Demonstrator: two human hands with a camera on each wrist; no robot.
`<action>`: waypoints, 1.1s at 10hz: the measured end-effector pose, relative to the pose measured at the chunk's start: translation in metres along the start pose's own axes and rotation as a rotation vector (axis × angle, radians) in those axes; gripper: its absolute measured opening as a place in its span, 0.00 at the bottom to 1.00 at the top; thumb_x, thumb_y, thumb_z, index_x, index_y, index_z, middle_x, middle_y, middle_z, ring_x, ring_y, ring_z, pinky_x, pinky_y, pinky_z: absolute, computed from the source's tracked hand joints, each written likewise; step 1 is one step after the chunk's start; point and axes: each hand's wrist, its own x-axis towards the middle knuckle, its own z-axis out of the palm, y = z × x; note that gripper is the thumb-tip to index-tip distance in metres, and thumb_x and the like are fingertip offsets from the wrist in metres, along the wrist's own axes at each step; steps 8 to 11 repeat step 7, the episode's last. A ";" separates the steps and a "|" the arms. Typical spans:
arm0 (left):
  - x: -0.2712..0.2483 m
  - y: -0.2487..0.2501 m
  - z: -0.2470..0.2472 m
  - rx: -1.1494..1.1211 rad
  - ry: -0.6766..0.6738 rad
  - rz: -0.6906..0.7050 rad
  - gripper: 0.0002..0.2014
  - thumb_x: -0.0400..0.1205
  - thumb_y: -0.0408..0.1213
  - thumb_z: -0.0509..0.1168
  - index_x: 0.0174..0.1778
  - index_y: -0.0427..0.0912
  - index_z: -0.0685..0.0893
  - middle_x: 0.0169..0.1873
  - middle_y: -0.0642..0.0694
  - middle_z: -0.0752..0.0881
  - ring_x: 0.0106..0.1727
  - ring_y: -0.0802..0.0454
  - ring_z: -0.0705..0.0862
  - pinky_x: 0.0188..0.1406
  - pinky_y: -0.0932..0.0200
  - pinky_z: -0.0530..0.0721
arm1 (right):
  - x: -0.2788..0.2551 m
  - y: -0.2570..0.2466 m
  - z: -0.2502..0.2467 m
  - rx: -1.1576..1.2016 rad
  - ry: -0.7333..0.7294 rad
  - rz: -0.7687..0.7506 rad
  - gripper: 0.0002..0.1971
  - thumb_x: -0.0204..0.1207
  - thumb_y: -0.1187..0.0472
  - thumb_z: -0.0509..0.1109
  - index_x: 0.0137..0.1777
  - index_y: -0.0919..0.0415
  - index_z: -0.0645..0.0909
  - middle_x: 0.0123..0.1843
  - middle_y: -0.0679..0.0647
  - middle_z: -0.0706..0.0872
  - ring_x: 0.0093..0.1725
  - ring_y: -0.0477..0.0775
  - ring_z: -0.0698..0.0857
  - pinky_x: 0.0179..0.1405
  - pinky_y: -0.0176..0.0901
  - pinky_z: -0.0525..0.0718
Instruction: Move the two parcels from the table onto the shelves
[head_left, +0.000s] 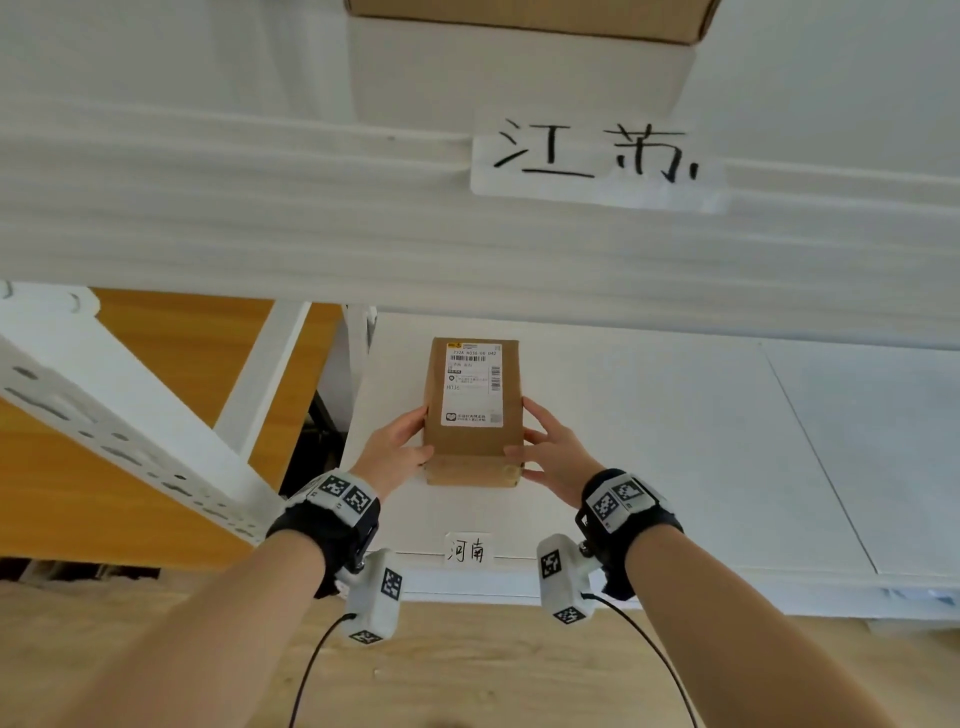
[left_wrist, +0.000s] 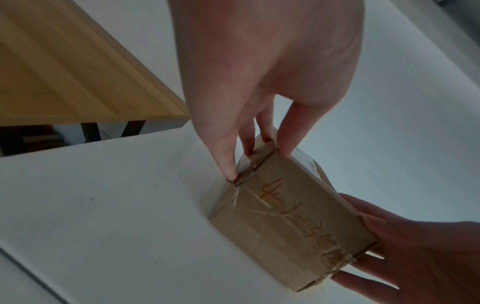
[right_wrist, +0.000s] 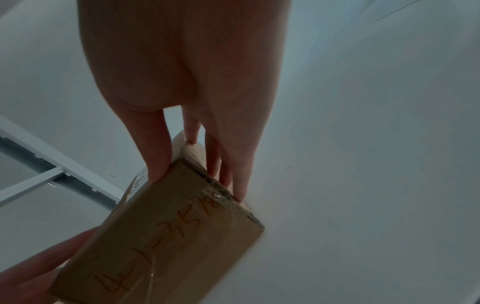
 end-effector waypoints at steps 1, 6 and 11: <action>0.002 -0.001 0.000 -0.029 0.001 -0.013 0.29 0.82 0.19 0.59 0.79 0.43 0.69 0.78 0.47 0.73 0.78 0.47 0.71 0.77 0.46 0.73 | 0.004 0.003 0.000 0.008 0.003 -0.003 0.41 0.75 0.80 0.65 0.82 0.47 0.59 0.74 0.59 0.79 0.65 0.58 0.80 0.43 0.42 0.82; -0.046 -0.001 0.010 0.373 0.104 0.085 0.24 0.83 0.34 0.63 0.77 0.39 0.71 0.76 0.38 0.75 0.77 0.43 0.72 0.74 0.51 0.69 | -0.047 0.017 0.003 -0.379 0.170 -0.020 0.34 0.75 0.62 0.73 0.80 0.57 0.65 0.78 0.63 0.72 0.78 0.59 0.72 0.76 0.52 0.71; -0.065 -0.006 0.015 0.474 0.117 0.132 0.22 0.83 0.35 0.63 0.75 0.39 0.74 0.74 0.39 0.77 0.74 0.42 0.76 0.75 0.50 0.72 | -0.066 0.028 0.001 -0.455 0.185 -0.026 0.30 0.77 0.62 0.71 0.79 0.59 0.68 0.77 0.62 0.74 0.75 0.59 0.75 0.68 0.45 0.72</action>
